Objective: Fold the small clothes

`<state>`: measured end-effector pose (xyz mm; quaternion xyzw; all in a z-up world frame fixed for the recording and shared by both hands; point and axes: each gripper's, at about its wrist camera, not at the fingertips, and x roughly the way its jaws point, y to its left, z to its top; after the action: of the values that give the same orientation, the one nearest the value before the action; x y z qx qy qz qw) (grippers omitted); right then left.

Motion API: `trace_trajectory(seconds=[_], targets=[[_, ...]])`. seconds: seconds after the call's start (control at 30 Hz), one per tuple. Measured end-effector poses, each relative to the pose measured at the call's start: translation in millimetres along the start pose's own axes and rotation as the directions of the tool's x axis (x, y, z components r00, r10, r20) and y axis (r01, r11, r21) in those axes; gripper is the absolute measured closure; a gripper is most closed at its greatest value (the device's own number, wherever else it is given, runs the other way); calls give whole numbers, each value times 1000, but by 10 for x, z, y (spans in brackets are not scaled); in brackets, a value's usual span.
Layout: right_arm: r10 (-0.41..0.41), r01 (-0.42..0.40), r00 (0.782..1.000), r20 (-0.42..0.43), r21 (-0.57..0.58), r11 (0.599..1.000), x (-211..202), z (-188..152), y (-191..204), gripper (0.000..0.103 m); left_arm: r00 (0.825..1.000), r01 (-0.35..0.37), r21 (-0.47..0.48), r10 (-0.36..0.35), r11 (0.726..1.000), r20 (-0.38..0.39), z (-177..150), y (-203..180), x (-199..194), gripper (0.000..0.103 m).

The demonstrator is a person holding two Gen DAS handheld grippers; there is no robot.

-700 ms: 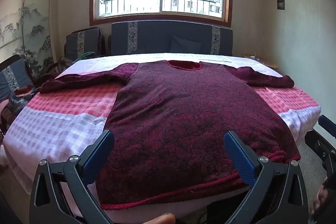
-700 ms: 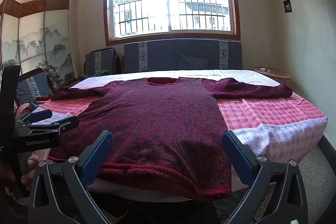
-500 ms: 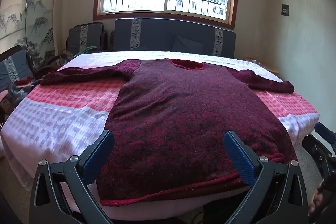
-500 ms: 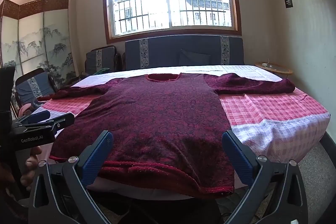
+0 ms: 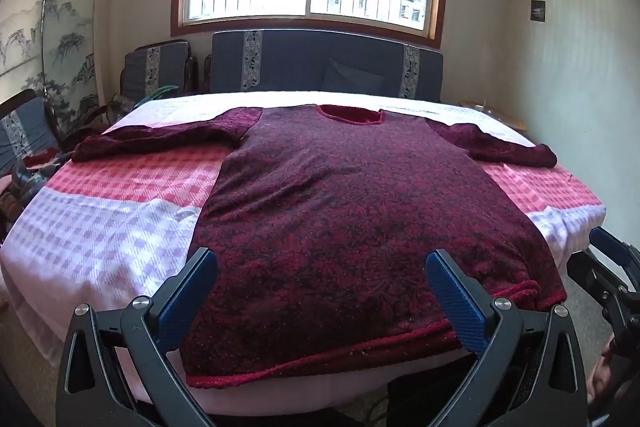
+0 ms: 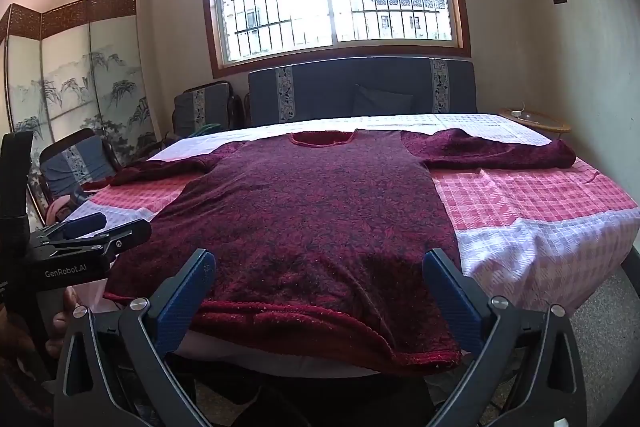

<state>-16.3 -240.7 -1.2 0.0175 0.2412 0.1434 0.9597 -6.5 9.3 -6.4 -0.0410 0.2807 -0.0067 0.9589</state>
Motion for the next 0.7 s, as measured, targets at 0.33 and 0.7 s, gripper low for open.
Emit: trace_trajectory(seconds=[0.33, 0.7], targets=[[1, -2, 1000, -14, -71, 997, 42, -40, 117, 0, 1000, 6, 14, -6, 1000, 9, 11, -27, -25, 0], [35, -35, 999, 10, -56, 998, -2, -31, 92, 0, 1000, -8, 35, 8, 999, -4, 34, -59, 1, 0]])
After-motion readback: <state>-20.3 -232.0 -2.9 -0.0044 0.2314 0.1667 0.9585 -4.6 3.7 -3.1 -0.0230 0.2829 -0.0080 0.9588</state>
